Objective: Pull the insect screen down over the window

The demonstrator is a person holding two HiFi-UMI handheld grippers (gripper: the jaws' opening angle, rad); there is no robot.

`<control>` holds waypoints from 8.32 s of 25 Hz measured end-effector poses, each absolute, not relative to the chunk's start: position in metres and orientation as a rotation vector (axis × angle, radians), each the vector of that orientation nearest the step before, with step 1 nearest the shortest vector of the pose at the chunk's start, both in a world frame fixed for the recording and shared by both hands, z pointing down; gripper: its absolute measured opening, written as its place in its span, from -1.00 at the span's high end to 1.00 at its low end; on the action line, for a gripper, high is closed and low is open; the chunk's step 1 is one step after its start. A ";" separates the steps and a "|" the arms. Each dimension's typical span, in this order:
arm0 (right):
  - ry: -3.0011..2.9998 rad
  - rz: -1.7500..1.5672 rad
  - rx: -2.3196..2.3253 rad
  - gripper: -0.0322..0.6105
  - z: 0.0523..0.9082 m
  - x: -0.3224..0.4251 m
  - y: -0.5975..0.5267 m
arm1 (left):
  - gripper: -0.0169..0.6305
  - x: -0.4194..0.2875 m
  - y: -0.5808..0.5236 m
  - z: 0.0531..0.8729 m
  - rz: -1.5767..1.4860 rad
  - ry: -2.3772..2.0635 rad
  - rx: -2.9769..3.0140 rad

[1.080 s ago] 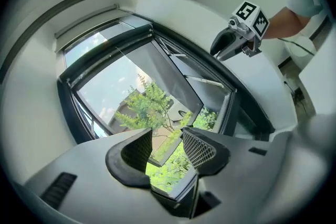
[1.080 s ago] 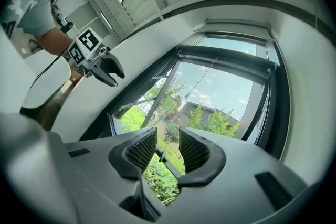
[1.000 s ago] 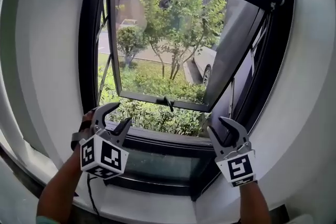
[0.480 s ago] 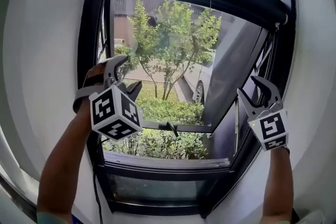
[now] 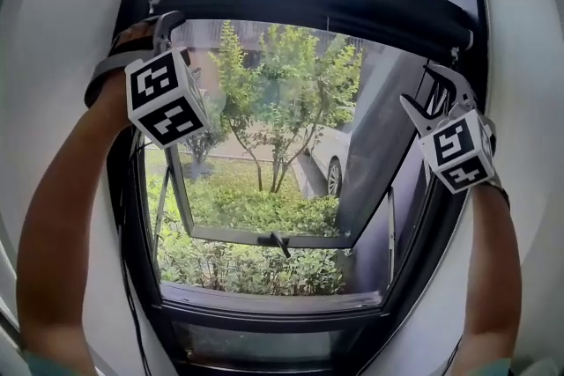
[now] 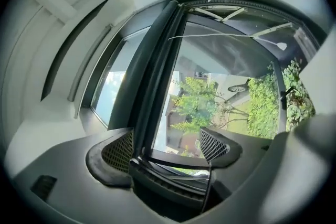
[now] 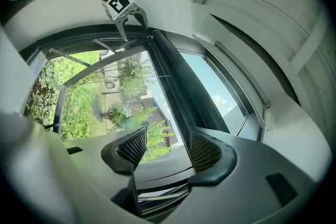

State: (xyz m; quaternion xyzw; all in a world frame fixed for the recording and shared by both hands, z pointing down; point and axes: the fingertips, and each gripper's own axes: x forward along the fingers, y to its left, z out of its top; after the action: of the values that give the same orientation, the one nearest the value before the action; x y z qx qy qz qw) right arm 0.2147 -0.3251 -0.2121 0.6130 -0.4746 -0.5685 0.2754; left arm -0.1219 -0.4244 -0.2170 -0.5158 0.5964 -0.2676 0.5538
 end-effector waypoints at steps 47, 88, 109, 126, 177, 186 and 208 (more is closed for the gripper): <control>-0.961 -1.249 1.386 0.16 -0.218 0.287 -0.384 | -0.31 -0.158 -0.489 -0.209 -1.102 1.348 -0.959; -1.193 -0.736 0.942 0.26 0.077 0.286 -0.366 | -0.16 -0.166 -0.453 0.095 -1.532 0.988 -1.312; -1.202 -0.634 0.763 0.30 0.239 0.291 -0.365 | -0.03 -0.163 -0.451 0.257 -1.606 0.814 -1.389; -1.259 -0.617 0.782 0.30 0.398 0.292 -0.359 | 0.08 -0.161 -0.445 0.411 -1.672 0.785 -1.468; -1.356 -0.656 1.340 0.24 0.431 0.270 -0.348 | 0.48 -0.145 -0.425 0.408 -0.943 1.444 -1.651; -1.991 -0.274 1.804 0.83 0.404 0.165 -0.297 | 0.91 -0.133 -0.352 0.416 -0.063 1.768 -2.652; -2.282 -0.055 1.896 0.88 0.428 0.119 -0.184 | 0.91 -0.092 -0.214 0.451 -0.188 1.711 -2.689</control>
State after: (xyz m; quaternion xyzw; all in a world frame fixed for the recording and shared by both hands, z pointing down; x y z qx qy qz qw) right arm 0.1191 -0.1841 0.4276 0.6366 -0.7660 -0.0184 0.0869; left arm -0.0921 -0.2140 0.4513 -0.8420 0.5356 -0.0589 -0.0257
